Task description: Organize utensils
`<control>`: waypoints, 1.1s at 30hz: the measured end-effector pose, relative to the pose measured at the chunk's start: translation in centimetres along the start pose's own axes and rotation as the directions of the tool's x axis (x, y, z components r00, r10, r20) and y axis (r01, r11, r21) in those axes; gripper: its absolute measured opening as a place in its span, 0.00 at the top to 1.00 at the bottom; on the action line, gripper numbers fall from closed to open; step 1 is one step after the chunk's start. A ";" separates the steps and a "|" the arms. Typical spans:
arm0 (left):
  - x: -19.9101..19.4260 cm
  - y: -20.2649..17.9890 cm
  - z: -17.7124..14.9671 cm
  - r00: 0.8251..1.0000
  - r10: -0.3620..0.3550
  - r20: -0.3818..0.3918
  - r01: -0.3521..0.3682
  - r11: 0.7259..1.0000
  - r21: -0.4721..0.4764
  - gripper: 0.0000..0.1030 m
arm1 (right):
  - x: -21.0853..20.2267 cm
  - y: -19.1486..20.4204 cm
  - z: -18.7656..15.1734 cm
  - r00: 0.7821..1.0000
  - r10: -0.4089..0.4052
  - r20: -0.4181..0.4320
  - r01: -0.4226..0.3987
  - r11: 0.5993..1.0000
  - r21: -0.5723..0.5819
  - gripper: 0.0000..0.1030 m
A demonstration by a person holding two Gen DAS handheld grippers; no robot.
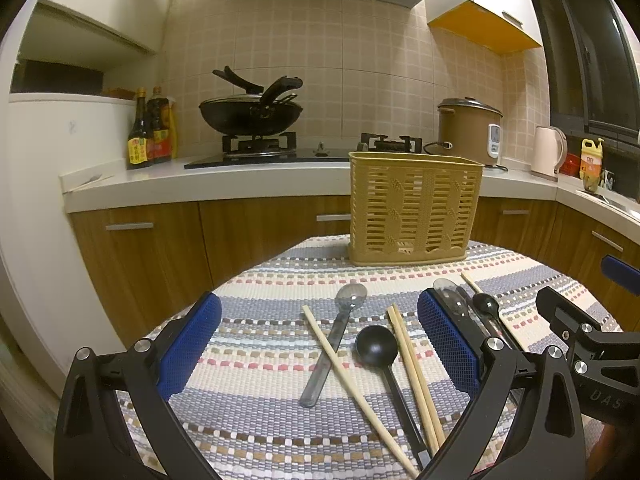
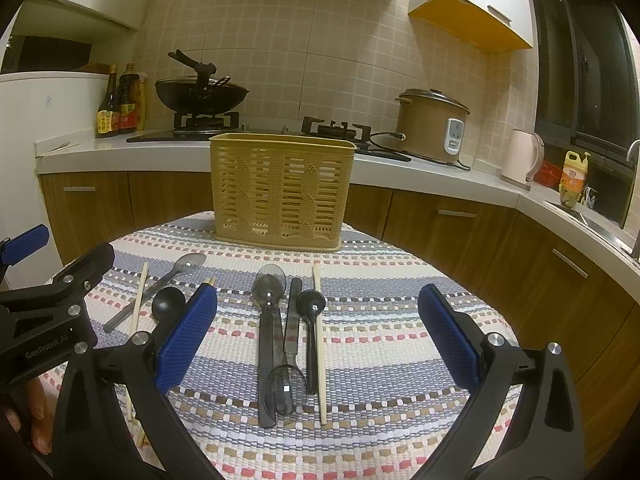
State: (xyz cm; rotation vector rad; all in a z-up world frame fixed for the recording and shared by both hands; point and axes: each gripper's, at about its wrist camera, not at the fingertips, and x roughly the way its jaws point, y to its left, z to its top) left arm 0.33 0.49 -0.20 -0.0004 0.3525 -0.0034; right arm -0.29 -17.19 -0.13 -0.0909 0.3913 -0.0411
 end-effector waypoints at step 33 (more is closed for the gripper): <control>0.3 0.8 -0.2 1.000 0.017 -0.012 -0.017 1.000 -0.022 0.08 | 0.2 0.4 -0.2 1.000 -0.004 -0.010 0.003 1.000 -0.013 0.11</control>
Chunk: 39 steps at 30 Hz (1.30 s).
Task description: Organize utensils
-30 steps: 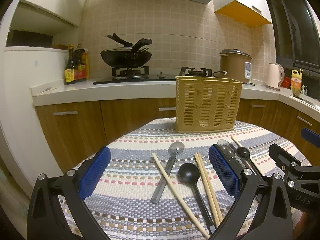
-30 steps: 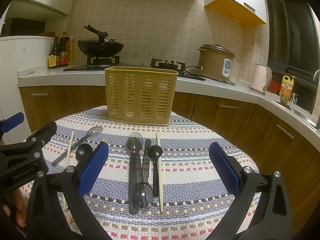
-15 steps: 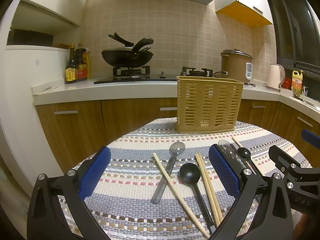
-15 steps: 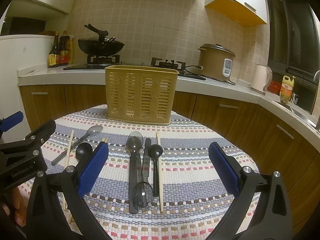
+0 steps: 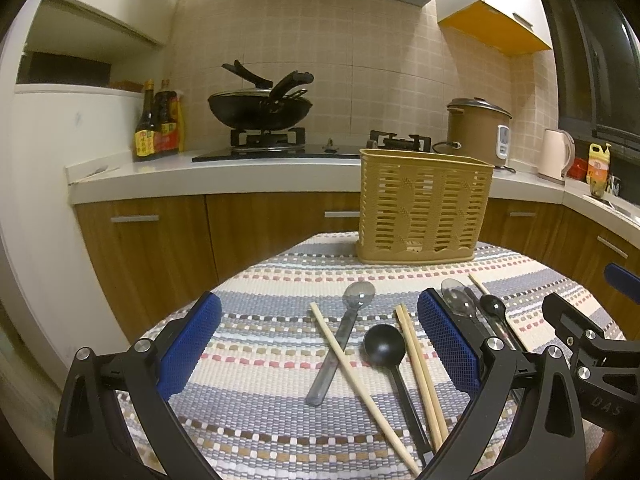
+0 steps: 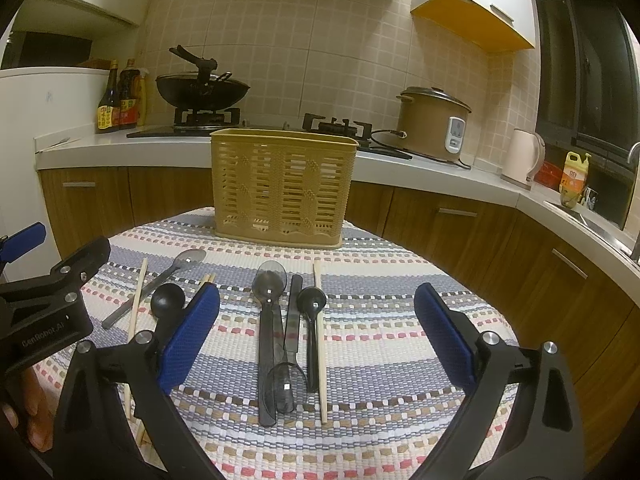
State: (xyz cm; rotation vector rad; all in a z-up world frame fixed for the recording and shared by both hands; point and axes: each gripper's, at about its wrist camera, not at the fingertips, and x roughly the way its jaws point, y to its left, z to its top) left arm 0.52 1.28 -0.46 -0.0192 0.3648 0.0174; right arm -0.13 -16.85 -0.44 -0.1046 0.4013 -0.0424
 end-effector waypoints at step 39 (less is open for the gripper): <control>14.7 4.0 3.8 0.694 -0.485 -0.532 0.416 0.874 -0.252 0.32 | 9.9 -4.6 2.7 0.843 0.280 -0.460 -0.238 0.960 0.147 0.38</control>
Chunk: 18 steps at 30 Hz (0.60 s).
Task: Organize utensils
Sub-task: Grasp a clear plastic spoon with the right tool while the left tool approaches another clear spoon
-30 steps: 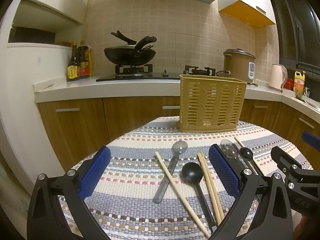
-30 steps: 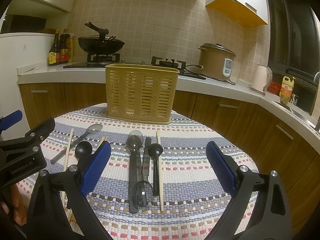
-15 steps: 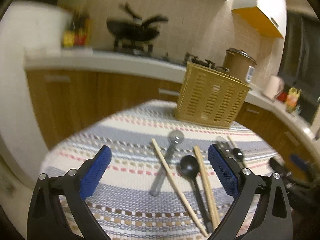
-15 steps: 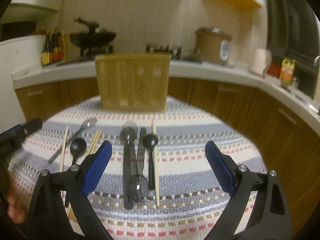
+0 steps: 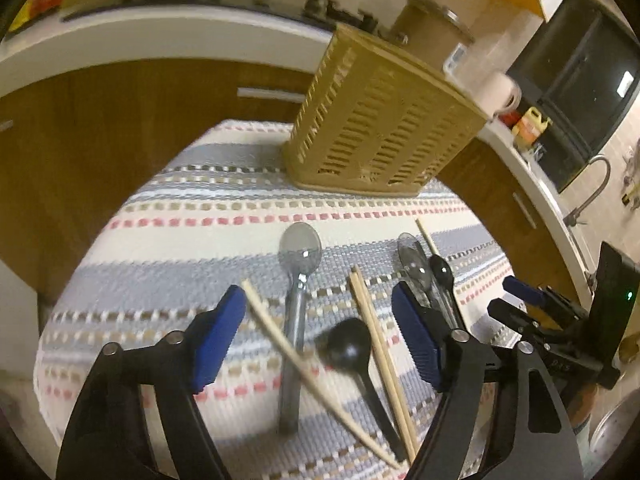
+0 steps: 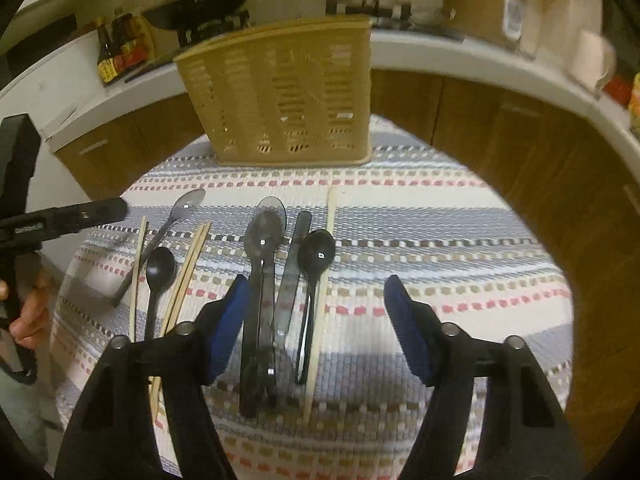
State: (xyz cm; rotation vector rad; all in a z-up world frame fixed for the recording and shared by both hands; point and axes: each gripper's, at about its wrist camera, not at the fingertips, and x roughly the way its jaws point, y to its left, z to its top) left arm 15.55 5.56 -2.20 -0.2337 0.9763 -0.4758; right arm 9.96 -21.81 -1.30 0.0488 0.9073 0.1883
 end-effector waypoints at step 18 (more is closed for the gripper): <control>6.8 0.5 4.2 0.986 0.088 -0.143 -0.086 0.996 0.022 0.44 | 7.5 2.0 6.8 0.972 0.137 -0.188 -0.128 0.990 0.060 0.51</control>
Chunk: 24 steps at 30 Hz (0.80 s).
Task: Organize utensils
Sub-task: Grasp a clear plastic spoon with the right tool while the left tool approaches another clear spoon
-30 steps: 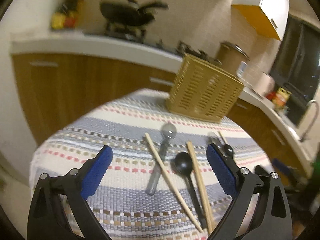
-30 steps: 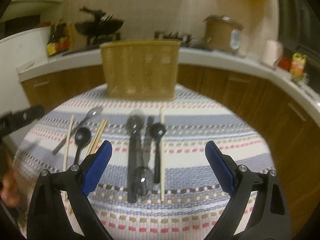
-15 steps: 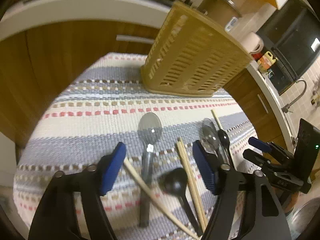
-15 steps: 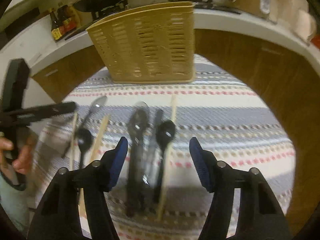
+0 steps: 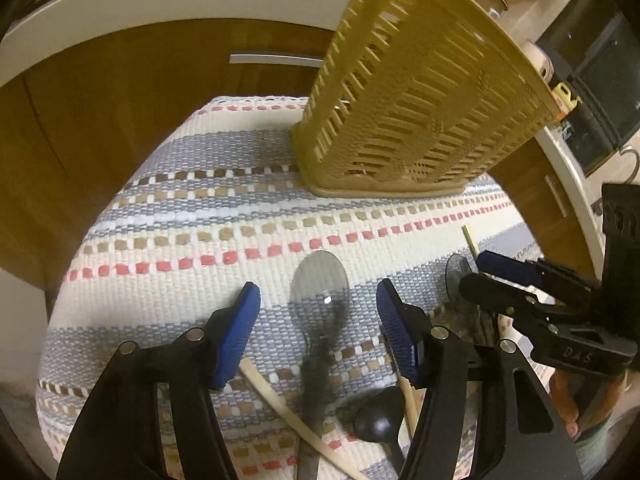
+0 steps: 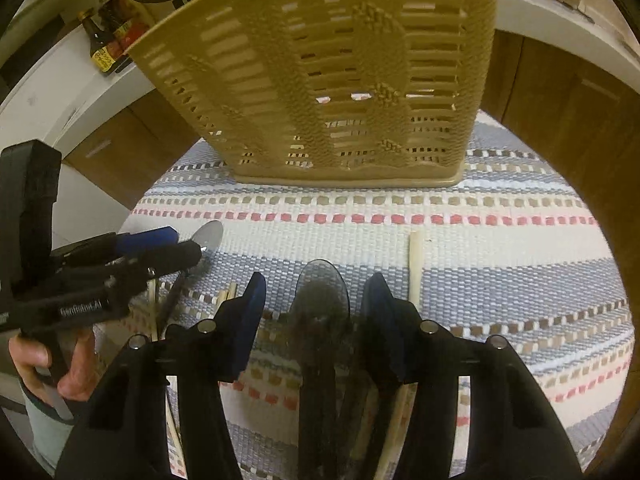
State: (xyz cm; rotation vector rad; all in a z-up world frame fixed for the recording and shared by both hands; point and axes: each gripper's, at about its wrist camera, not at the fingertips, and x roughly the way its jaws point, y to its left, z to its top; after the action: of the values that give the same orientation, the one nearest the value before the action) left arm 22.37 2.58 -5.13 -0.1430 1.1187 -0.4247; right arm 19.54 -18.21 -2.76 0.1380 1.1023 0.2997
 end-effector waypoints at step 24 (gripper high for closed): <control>-1.2 -3.6 -1.4 0.978 0.100 0.185 -0.116 0.990 0.075 0.71 | -0.2 2.7 -0.1 0.996 -0.060 0.061 0.066 0.992 -0.105 0.97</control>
State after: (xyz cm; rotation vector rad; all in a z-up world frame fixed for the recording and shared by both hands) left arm 19.71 -0.06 -3.59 -0.0445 0.9234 -0.3543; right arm 18.90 -15.74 -1.99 0.0161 1.0293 0.2958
